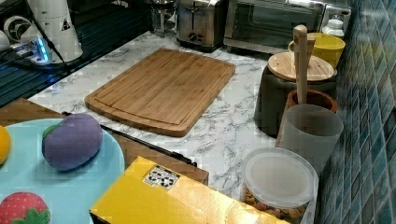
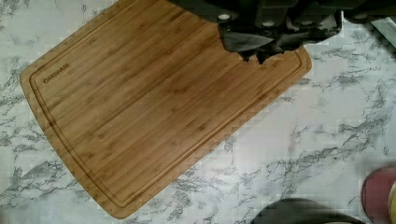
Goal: Turn on the toaster.
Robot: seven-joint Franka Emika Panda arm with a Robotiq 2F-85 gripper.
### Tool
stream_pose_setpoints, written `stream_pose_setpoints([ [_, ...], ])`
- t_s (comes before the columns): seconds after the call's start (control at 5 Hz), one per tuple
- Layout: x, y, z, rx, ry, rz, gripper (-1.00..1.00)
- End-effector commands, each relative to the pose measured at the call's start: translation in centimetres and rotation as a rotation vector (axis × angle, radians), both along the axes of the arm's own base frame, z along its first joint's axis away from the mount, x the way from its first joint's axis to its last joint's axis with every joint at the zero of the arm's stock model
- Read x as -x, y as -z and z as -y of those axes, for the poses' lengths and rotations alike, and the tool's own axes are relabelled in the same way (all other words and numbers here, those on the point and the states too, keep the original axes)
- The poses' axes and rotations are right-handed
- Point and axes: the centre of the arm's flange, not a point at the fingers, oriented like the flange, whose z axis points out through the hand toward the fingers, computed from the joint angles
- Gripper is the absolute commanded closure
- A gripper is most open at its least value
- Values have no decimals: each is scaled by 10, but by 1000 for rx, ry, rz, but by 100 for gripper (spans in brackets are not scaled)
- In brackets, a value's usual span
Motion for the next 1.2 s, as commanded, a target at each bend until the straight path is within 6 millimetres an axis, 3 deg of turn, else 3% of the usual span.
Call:
stream_pose_setpoints([
  [0.2,0,-1,-3,-9,-14,6,100],
  [0.4,11,19,-27,-18,-71,-12,100],
  [0.6,28,55,-53,-63,-164,-49,100],
  [1.0,65,76,-112,-80,-305,-56,100],
  [1.2,100,75,-147,-81,-389,-35,100],
])
